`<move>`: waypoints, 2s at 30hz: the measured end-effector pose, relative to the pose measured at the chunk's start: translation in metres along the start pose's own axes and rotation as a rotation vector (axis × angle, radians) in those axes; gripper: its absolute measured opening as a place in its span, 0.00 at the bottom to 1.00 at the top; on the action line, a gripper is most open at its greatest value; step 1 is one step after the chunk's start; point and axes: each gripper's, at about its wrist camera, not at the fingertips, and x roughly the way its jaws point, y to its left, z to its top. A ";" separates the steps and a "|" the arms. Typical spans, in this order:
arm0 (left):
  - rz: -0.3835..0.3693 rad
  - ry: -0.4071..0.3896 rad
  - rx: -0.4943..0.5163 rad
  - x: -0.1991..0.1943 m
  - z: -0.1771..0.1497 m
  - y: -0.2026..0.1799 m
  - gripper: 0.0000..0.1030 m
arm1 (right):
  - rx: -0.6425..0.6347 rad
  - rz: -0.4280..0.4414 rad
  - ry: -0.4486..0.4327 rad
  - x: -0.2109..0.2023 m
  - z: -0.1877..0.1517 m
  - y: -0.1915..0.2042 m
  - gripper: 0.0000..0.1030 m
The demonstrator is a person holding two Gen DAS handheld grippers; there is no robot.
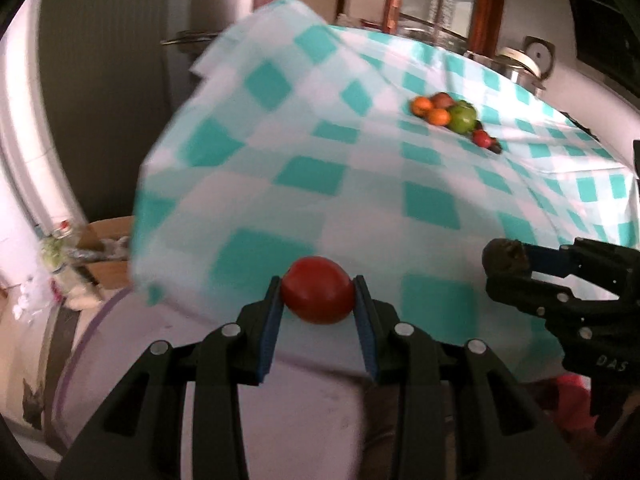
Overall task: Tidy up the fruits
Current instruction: 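Carry both fruits to the white box and open the left tool over it, then open the right tool to drop the dark fruit into the box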
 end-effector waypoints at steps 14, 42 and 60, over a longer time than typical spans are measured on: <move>0.216 0.190 -0.151 0.020 -0.077 0.115 0.34 | -0.411 0.164 0.206 0.081 -0.019 0.136 0.42; 0.262 0.762 -0.215 0.141 -0.131 0.207 0.63 | -0.668 0.060 0.699 0.240 -0.084 0.213 0.57; 0.274 -0.298 -0.084 -0.088 0.033 0.079 0.99 | -0.391 0.200 -0.153 -0.036 0.015 0.068 0.83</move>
